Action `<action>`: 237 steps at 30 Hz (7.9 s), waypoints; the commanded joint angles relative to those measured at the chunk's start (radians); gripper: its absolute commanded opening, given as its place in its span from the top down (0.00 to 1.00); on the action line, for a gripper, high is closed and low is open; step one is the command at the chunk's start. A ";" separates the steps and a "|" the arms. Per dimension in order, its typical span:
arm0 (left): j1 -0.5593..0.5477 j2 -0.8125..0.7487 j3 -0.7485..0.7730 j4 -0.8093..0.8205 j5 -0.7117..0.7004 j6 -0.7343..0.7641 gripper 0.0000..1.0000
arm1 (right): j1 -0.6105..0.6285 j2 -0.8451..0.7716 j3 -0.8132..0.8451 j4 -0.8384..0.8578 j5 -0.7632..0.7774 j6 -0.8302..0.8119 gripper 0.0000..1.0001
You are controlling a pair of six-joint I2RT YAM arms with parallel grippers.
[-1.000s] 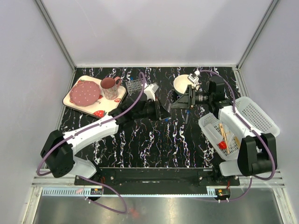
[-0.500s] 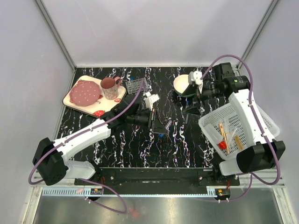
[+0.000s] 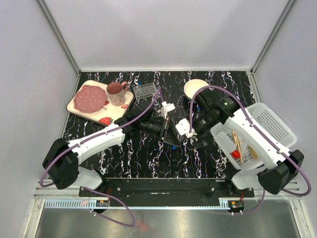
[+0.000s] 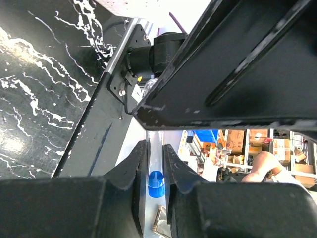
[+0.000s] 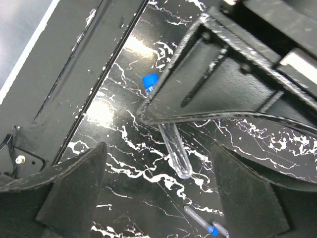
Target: Organize the chemistry lab equipment
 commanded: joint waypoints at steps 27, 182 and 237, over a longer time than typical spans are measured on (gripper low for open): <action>0.091 -0.272 -0.086 0.150 -0.284 -0.063 0.10 | -0.013 -0.145 -0.163 0.220 -0.055 0.459 0.90; 0.483 0.890 1.110 -0.286 -0.944 0.606 0.59 | -0.483 -0.142 -0.462 0.780 -0.208 1.142 0.00; 0.802 -0.713 -0.329 -0.287 -0.280 0.178 0.01 | -0.403 0.596 -0.105 0.596 0.519 1.328 0.54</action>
